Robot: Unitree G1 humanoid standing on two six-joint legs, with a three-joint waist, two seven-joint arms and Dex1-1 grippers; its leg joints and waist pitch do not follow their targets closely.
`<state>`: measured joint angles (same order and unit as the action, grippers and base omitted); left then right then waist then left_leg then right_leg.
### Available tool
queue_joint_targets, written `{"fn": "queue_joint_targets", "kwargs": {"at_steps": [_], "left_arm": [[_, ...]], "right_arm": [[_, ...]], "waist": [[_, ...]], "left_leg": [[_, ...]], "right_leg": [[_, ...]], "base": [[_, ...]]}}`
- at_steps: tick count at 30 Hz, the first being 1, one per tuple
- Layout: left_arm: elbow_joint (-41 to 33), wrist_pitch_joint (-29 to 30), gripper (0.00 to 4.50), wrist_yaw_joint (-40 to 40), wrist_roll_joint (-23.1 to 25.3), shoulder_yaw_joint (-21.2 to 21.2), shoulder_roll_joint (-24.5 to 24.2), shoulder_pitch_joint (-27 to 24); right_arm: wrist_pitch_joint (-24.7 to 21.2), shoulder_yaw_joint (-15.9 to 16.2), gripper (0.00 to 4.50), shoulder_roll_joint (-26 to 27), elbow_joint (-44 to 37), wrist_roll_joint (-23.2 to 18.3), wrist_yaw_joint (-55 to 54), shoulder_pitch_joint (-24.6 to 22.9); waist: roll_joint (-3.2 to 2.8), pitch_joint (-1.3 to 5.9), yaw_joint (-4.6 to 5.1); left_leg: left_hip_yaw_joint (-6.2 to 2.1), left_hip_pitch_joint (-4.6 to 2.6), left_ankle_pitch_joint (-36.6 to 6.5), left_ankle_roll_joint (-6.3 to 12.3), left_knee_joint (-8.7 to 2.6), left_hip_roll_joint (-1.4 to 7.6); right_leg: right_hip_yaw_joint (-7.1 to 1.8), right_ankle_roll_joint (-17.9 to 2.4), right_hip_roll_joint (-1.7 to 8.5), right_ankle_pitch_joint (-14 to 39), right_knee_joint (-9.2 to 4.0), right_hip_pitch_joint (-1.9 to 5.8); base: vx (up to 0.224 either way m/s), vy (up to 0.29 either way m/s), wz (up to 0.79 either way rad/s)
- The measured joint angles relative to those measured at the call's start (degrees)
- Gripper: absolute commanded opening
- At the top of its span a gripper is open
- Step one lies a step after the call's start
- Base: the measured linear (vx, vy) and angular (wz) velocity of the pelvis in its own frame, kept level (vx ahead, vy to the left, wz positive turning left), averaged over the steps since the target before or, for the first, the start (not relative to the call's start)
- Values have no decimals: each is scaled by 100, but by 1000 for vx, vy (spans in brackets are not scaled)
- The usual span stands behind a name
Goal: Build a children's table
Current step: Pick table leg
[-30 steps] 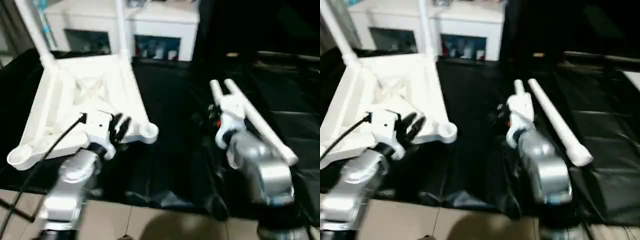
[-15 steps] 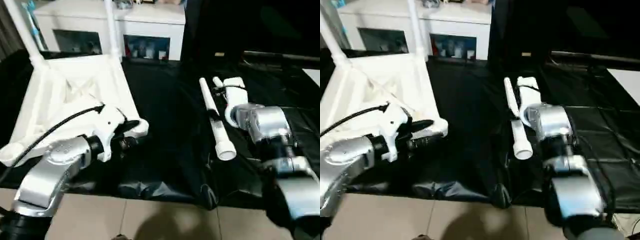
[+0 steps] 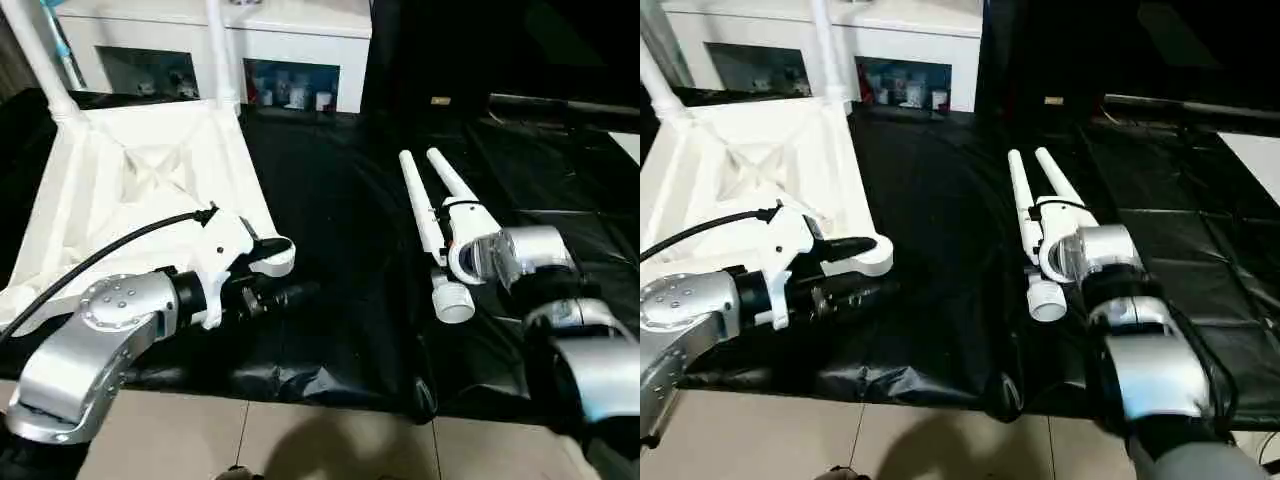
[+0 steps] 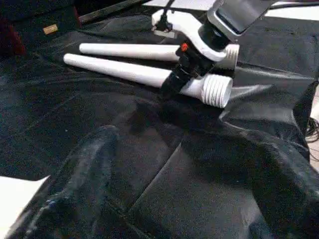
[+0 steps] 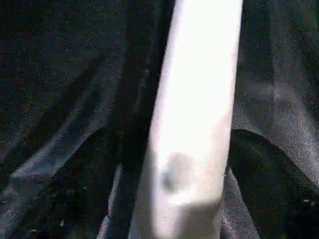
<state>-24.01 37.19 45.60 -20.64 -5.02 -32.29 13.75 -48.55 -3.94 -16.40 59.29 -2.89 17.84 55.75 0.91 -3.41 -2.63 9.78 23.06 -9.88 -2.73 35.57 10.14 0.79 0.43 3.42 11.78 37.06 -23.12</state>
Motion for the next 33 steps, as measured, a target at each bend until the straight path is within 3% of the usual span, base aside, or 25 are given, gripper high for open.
{"fn": "queue_joint_targets", "kwargs": {"at_steps": [4,18,25,30,32,33], "left_arm": [[0,9,450,32,-3,0,-27,0],[-20,118,450,25,-117,0,-71,0],[424,-142,450,-1107,-52,298,1027,470],[743,54,450,-2096,-57,597,1790,901],[814,258,450,-2255,-227,752,2031,1042],[953,477,450,-2338,-448,862,2241,1224]], "right_arm": [[58,-3,292,0,72,4,11,32],[384,-28,196,-39,657,16,97,173],[529,-453,184,-73,588,-382,345,220],[798,-825,183,-74,-715,-1086,1317,-129],[730,-905,183,-70,-1438,-1392,1770,-446],[528,-894,183,-127,-2185,-1686,2174,-848]], "waist": [[2,-2,-26],[7,-5,-57],[16,-11,-79],[39,-27,-81],[52,-34,-108],[57,-37,-150]], "left_leg": [[0,0,1,-2,0,2],[3,1,2,-4,0,4],[7,2,2,-4,0,7],[8,4,3,-2,-3,12],[9,5,4,0,-5,14],[11,9,9,9,-7,17]], "right_leg": [[1,2,0,-6,2,0],[0,2,-1,-6,0,-2],[1,0,0,-11,1,-1],[3,4,-2,-12,-6,-3],[4,6,-4,-9,-10,-2],[9,6,-6,-5,-18,0]], "base": [[0,0,0],[0,0,0],[0,0,0],[0,0,0],[0,0,0],[0,0,0]]}}
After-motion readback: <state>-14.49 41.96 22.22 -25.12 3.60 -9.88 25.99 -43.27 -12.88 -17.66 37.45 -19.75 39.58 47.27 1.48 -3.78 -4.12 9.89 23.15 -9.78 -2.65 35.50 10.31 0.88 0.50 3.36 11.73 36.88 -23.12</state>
